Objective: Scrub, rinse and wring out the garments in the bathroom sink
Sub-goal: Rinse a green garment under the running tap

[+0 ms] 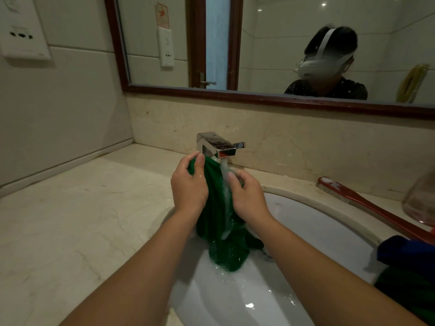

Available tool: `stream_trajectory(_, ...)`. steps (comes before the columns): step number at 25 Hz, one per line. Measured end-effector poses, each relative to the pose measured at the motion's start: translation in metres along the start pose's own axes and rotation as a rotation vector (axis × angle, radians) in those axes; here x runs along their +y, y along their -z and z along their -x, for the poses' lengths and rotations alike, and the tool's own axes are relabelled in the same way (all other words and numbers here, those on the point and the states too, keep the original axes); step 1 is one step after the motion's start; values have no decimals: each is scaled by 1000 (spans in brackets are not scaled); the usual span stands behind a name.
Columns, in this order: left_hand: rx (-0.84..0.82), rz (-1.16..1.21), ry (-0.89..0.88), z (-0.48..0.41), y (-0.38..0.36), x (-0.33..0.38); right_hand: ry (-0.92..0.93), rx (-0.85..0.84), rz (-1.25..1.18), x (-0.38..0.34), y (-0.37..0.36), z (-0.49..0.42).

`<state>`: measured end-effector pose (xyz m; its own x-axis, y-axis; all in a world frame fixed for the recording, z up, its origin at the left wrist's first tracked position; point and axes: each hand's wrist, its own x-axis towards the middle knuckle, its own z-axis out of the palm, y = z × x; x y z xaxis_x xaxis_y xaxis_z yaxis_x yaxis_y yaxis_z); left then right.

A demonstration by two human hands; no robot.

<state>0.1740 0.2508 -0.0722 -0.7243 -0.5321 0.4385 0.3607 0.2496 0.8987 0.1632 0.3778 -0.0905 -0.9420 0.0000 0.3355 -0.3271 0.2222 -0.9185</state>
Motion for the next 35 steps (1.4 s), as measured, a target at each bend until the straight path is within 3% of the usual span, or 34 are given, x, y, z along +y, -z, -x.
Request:
stream_trajectory(6, -300, -138, 42, 3, -6, -11, -131, 211, -85, 2, 17, -8)
stream_trajectory(12, -436, -134, -12, 6, -7, -11, -271, -74, -239, -1, 22, -5)
stream_trajectory(19, -446, -78, -101, 6, -2, -4, -302, -64, -391, -10, 25, 5)
stream_trajectory(24, -398, -138, -72, 6, 2, -10, -141, -61, -244, -3, 21, 8)
stream_trajectory(27, -403, -245, -69, 16, 10, -13, -146, 1, -124, -2, 18, 17)
stream_trajectory(35, -448, -616, -299, 25, 28, 16, -37, -75, 235, -31, 58, 31)
